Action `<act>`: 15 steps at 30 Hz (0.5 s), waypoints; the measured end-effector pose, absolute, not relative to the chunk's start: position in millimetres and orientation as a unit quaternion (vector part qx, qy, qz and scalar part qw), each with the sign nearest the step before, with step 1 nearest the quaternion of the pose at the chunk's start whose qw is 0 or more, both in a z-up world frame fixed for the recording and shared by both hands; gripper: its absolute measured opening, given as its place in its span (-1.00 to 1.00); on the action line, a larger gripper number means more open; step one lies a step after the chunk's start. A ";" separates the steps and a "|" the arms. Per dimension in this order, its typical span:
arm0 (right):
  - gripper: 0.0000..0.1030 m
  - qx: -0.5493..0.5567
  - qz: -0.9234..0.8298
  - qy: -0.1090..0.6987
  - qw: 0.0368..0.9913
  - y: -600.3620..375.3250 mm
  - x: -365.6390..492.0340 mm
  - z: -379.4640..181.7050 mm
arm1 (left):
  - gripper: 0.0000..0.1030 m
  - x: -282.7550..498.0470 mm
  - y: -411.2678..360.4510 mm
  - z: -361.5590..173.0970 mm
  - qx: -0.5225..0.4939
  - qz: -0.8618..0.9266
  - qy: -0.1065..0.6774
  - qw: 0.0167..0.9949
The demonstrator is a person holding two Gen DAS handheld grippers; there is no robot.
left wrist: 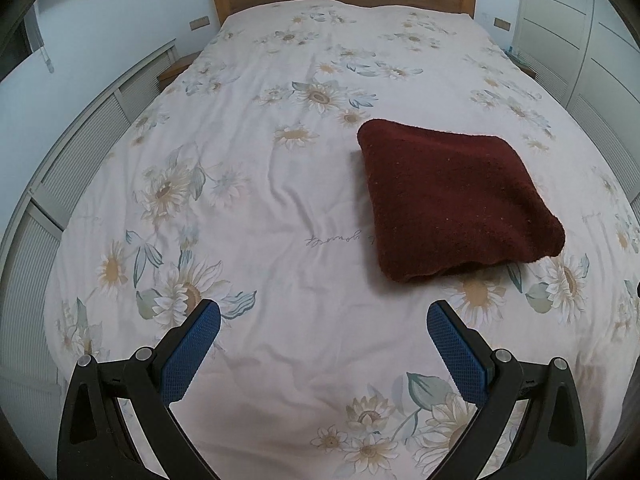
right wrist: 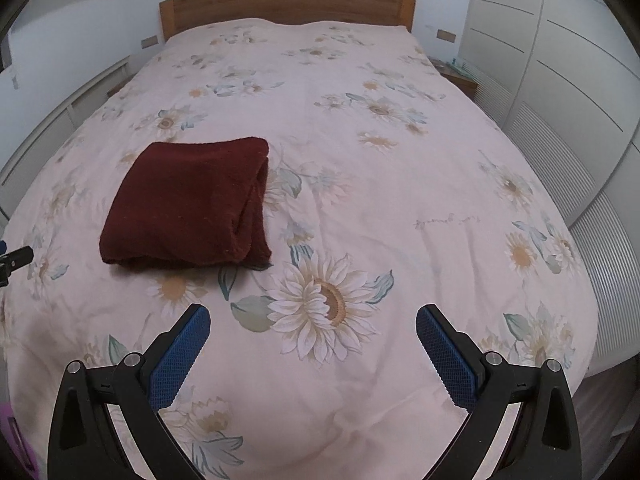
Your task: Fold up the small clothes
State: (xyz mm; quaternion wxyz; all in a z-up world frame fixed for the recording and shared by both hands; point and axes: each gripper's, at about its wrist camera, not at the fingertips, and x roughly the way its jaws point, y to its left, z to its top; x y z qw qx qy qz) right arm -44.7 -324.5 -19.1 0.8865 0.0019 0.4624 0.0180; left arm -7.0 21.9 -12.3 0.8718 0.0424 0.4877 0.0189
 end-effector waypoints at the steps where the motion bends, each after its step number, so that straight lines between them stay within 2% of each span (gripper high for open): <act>1: 1.00 0.002 0.018 0.462 0.887 -324.7 -45.0 -18.8 | 0.98 -7.6 22.3 -12.3 0.043 0.020 0.488 0.872; 15: 1.00 -0.010 0.020 0.463 0.886 -319.4 -43.4 -14.7 | 0.98 -12.4 23.7 -15.1 0.043 0.022 0.490 0.870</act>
